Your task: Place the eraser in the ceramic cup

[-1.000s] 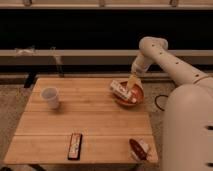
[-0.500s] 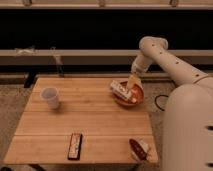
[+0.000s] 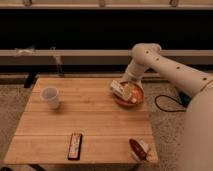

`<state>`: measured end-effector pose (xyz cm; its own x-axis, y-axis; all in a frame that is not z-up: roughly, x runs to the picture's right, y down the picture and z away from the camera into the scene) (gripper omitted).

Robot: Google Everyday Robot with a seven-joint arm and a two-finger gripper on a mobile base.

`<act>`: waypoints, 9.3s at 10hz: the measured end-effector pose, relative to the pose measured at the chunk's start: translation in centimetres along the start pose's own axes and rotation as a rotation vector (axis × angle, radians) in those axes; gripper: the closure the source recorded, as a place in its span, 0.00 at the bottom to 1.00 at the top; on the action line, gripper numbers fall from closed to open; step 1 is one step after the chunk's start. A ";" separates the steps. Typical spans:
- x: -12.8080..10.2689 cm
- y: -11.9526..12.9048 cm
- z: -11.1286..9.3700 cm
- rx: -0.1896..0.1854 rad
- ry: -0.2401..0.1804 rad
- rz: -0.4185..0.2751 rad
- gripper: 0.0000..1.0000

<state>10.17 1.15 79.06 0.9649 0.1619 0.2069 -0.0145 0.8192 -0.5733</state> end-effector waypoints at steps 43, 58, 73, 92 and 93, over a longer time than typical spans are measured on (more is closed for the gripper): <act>-24.6 22.8 20.8 -0.177 0.088 -1.404 0.20; -23.0 19.4 13.7 -0.070 0.029 -1.338 1.00; -26.2 15.0 4.9 0.127 0.048 -1.360 1.00; -38.3 -6.2 5.9 0.367 0.134 -1.741 1.00; -39.0 -6.6 6.3 0.373 0.135 -1.753 1.00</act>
<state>-29.01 -7.13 79.74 -0.0683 -0.9673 0.2443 0.9090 0.0406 0.4148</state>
